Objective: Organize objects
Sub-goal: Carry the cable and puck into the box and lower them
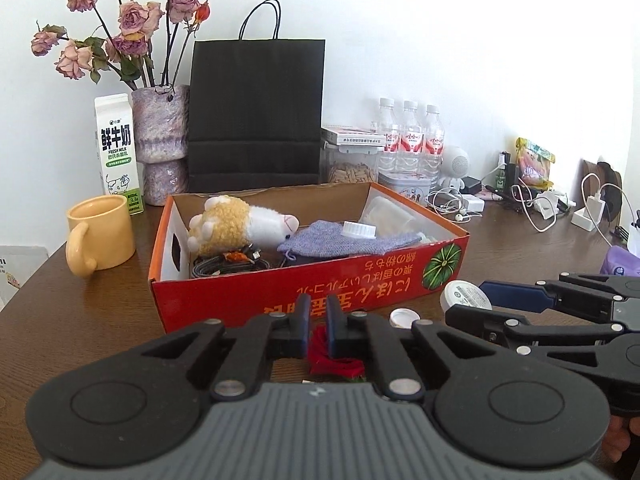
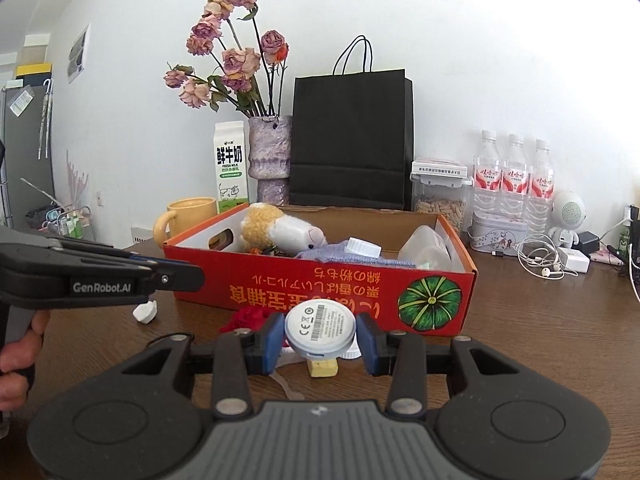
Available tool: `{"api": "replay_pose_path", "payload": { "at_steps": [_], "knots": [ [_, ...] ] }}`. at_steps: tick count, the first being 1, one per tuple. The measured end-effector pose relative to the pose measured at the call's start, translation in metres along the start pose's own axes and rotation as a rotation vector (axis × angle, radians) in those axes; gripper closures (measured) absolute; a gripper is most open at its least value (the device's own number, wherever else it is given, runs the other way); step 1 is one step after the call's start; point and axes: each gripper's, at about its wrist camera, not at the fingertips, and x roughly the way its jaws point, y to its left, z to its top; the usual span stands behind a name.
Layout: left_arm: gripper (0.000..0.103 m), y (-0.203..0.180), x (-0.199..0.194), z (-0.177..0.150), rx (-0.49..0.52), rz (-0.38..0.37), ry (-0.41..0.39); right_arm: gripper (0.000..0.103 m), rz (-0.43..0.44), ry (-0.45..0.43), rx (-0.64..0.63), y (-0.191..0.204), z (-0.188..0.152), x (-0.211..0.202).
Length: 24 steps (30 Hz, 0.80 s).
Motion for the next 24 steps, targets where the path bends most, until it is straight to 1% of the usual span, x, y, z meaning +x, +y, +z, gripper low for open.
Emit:
{"api": "replay_pose_path", "payload": {
  "at_steps": [2,4,5,6,7,11,14,17,19,20,21,22,23,24],
  "knots": [
    [0.091,0.004,0.001,-0.001,-0.014,0.006,0.021,0.065,-0.001,0.002,0.003,-0.001,0.000,0.003],
    [0.078,0.009,0.004,-0.007,-0.020,0.009,0.061,0.065,0.000,0.016,0.009,-0.003,-0.004,0.006],
    [0.061,0.011,0.006,-0.011,-0.019,0.010,0.080,0.065,0.001,0.023,0.011,-0.004,-0.005,0.007],
    [0.050,0.013,0.008,-0.016,-0.013,0.015,0.096,0.065,0.002,0.029,0.014,-0.004,-0.007,0.008],
    [0.050,0.014,0.010,-0.021,-0.003,0.020,0.115,0.065,0.002,0.032,0.016,-0.004,-0.007,0.009],
    [0.049,0.020,0.022,-0.036,-0.010,0.036,0.196,0.065,0.004,0.038,0.014,-0.003,-0.009,0.010],
    [0.049,0.025,0.026,-0.039,-0.026,0.040,0.214,0.065,0.003,0.046,0.013,-0.002,-0.011,0.011],
    [0.050,0.022,0.025,-0.040,-0.018,0.034,0.207,0.065,0.002,0.051,0.012,-0.002,-0.012,0.012],
    [0.055,0.019,0.024,-0.040,-0.006,0.026,0.199,0.065,0.002,0.056,0.011,-0.002,-0.013,0.013],
    [0.062,0.016,0.025,-0.040,0.000,0.021,0.200,0.065,0.001,0.059,0.011,-0.002,-0.013,0.013],
    [0.072,0.013,0.026,-0.041,0.007,0.017,0.206,0.065,0.002,0.062,0.009,-0.001,-0.013,0.013],
    [0.077,0.010,0.028,-0.041,0.015,0.014,0.218,0.065,0.002,0.063,0.008,-0.001,-0.014,0.014],
    [0.082,0.006,0.031,-0.042,0.023,0.015,0.226,0.065,0.001,0.064,0.007,-0.001,-0.014,0.014],
    [0.082,0.002,0.032,-0.042,0.034,0.018,0.225,0.065,0.001,0.064,0.006,-0.001,-0.014,0.014]
  ]
}}
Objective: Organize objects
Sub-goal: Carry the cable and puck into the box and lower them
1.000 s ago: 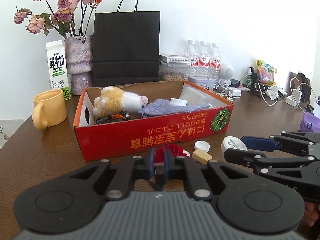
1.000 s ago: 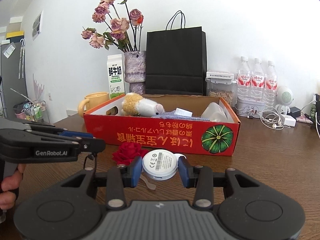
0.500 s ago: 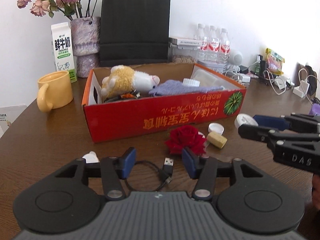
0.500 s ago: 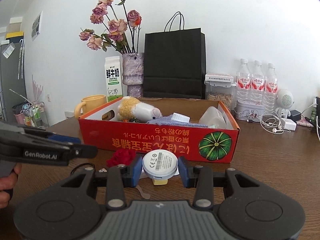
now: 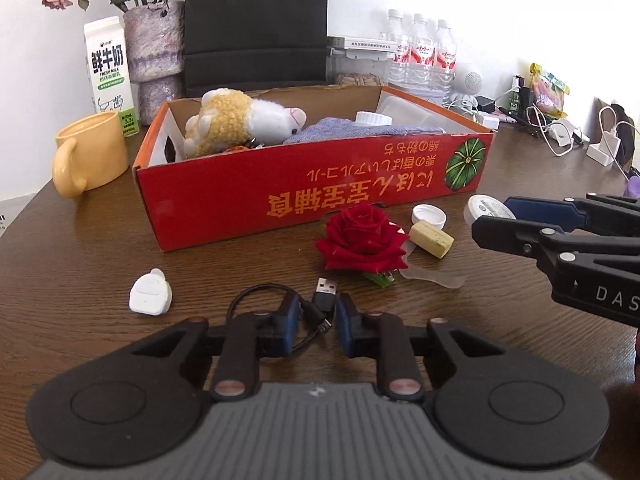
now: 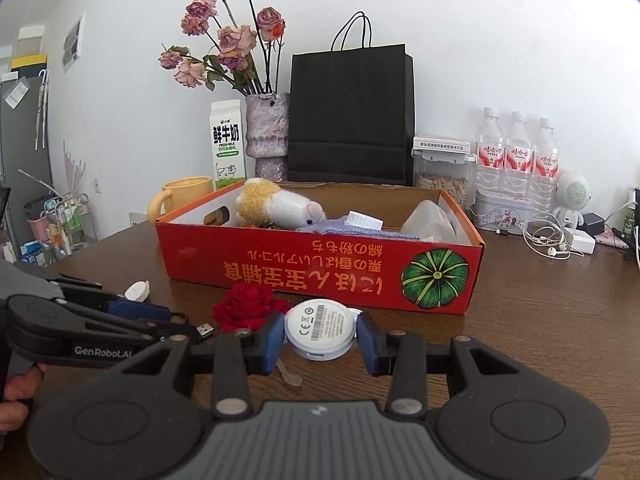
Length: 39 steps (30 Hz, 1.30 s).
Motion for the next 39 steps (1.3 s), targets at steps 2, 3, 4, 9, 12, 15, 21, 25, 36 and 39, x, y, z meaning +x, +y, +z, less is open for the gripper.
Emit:
{"api": "replay_pose_path", "payload": {
  "at_steps": [2,3,4,9,12,15,21,25,36,39],
  "knots": [
    [0.084,-0.005,0.001,0.001,0.002,-0.003,0.000,0.065,0.000,0.001,0.000,0.000,0.000,0.000],
    [0.085,-0.006,0.002,0.000,-0.003,0.000,-0.003,0.065,0.000,0.003,0.000,0.001,0.000,0.000],
    [0.086,-0.006,0.002,0.000,-0.010,0.001,-0.005,0.065,0.001,0.003,-0.001,0.001,0.000,0.000],
    [0.090,-0.005,-0.004,0.000,-0.023,0.008,-0.036,0.065,0.002,0.000,-0.006,0.002,-0.001,0.000],
    [0.090,-0.005,-0.011,0.000,-0.033,0.013,-0.063,0.065,0.001,-0.001,-0.006,0.002,-0.001,0.000],
    [0.090,-0.004,-0.021,0.002,-0.033,0.023,-0.100,0.065,0.000,-0.006,-0.006,0.001,0.000,0.000],
    [0.090,0.000,-0.040,0.021,-0.024,0.047,-0.190,0.065,0.006,-0.039,0.004,0.000,0.006,-0.004],
    [0.090,0.001,-0.043,0.040,-0.015,0.055,-0.238,0.065,0.009,-0.061,0.005,-0.001,0.017,-0.003],
    [0.090,-0.002,-0.022,0.084,-0.007,0.077,-0.305,0.065,-0.010,-0.138,-0.062,0.001,0.063,0.025],
    [0.090,-0.001,-0.009,0.093,-0.015,0.095,-0.305,0.065,-0.020,-0.154,-0.054,-0.003,0.073,0.041]
  ]
}}
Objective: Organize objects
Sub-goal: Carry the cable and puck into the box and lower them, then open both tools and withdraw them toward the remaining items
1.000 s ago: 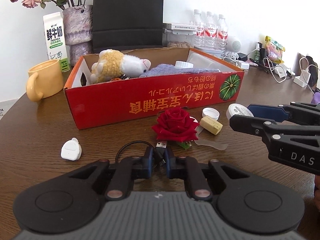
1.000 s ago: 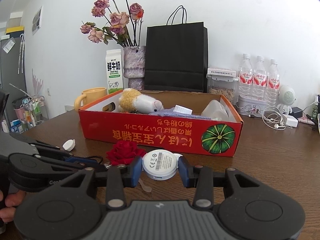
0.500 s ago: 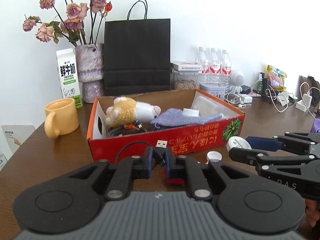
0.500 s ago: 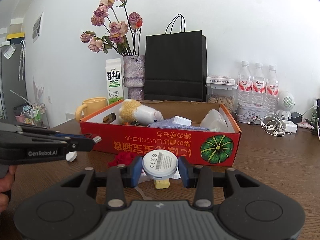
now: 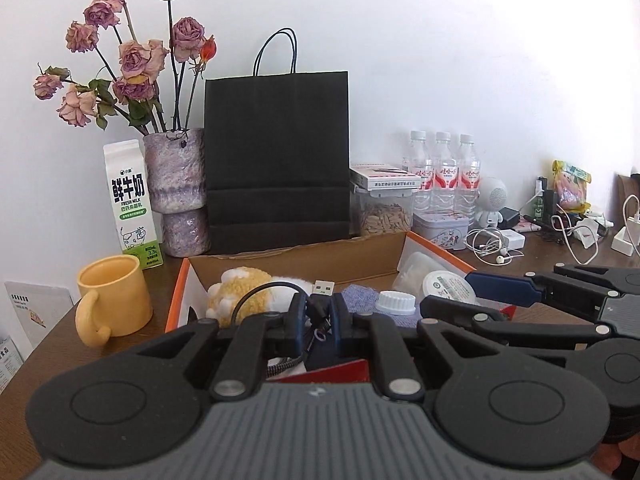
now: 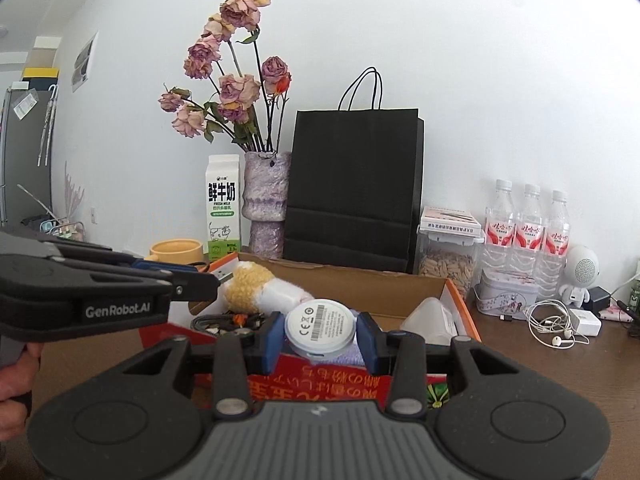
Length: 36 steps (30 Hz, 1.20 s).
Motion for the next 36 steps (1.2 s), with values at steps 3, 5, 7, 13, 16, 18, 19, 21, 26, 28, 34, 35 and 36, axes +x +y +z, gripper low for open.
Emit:
{"api": "replay_pose_path", "payload": {
  "at_steps": [3,5,7,13,16,18,19,21,26,28,34,35,36],
  "knots": [
    [0.090,0.003,0.016,0.002,-0.015,0.015,0.003,0.065,-0.007,-0.005,0.022,-0.008,0.002,0.019],
    [0.090,0.006,0.028,0.003,-0.031,0.020,0.009,0.065,-0.013,0.001,0.032,-0.014,0.001,0.033],
    [0.090,0.008,0.040,0.004,-0.045,0.023,0.015,0.065,-0.018,0.013,0.046,-0.022,-0.001,0.046],
    [0.090,0.010,0.067,0.001,-0.031,0.022,0.046,0.065,-0.030,0.041,0.090,-0.049,-0.004,0.073],
    [0.089,0.012,0.076,-0.006,-0.028,0.023,0.077,0.065,-0.026,0.065,0.105,-0.058,-0.007,0.083],
    [0.088,0.013,0.079,-0.009,-0.034,0.025,0.088,0.064,-0.023,0.086,0.109,-0.060,-0.010,0.087],
    [0.087,0.014,0.079,-0.010,-0.036,0.029,0.087,0.064,-0.021,0.092,0.112,-0.061,-0.011,0.087],
    [0.073,0.014,0.076,-0.010,-0.034,0.026,0.076,0.064,-0.010,0.092,0.118,-0.061,-0.014,0.086],
    [0.020,0.013,0.066,-0.009,-0.046,0.075,0.014,0.020,-0.050,0.061,0.094,-0.056,-0.014,0.079],
    [0.003,0.016,0.066,-0.010,-0.067,0.127,0.002,0.016,-0.067,0.052,0.097,-0.056,-0.014,0.077],
    [0.000,0.025,0.063,-0.010,-0.110,0.128,-0.017,0.005,-0.078,0.050,0.107,-0.058,-0.014,0.076],
    [0.000,0.025,0.063,-0.011,-0.110,0.129,-0.018,0.005,-0.078,0.048,0.104,-0.057,-0.014,0.076],
    [0.000,0.025,0.062,-0.011,-0.111,0.134,-0.018,0.005,-0.078,0.047,0.101,-0.056,-0.014,0.075]
  ]
}}
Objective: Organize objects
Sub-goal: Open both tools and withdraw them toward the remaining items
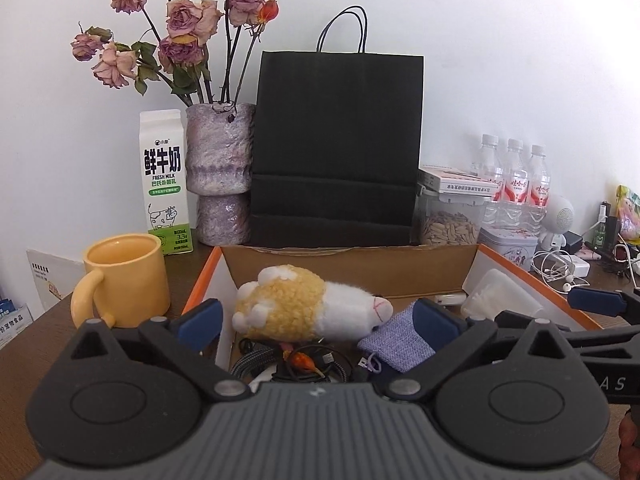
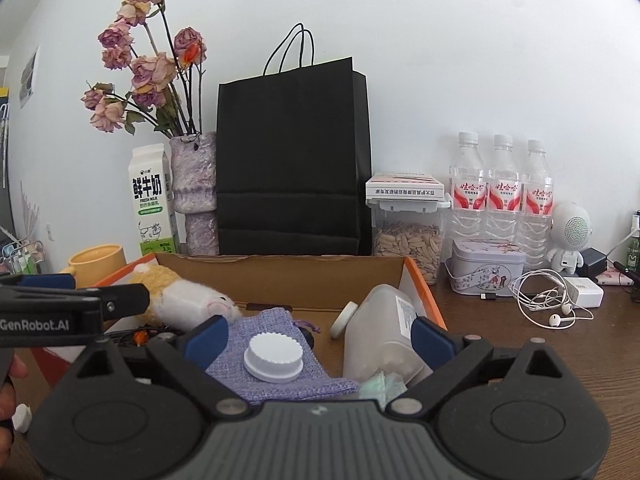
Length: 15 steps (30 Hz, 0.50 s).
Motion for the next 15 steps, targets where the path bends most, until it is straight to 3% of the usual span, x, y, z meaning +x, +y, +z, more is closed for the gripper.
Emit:
{"api": "replay_pose_path", "payload": {
  "at_steps": [15],
  "knots": [
    [0.000,0.018,-0.032,-0.018,0.006,0.047,-0.005,0.004,-0.025,-0.004,-0.050,0.012,-0.014,-0.034]
  ]
}}
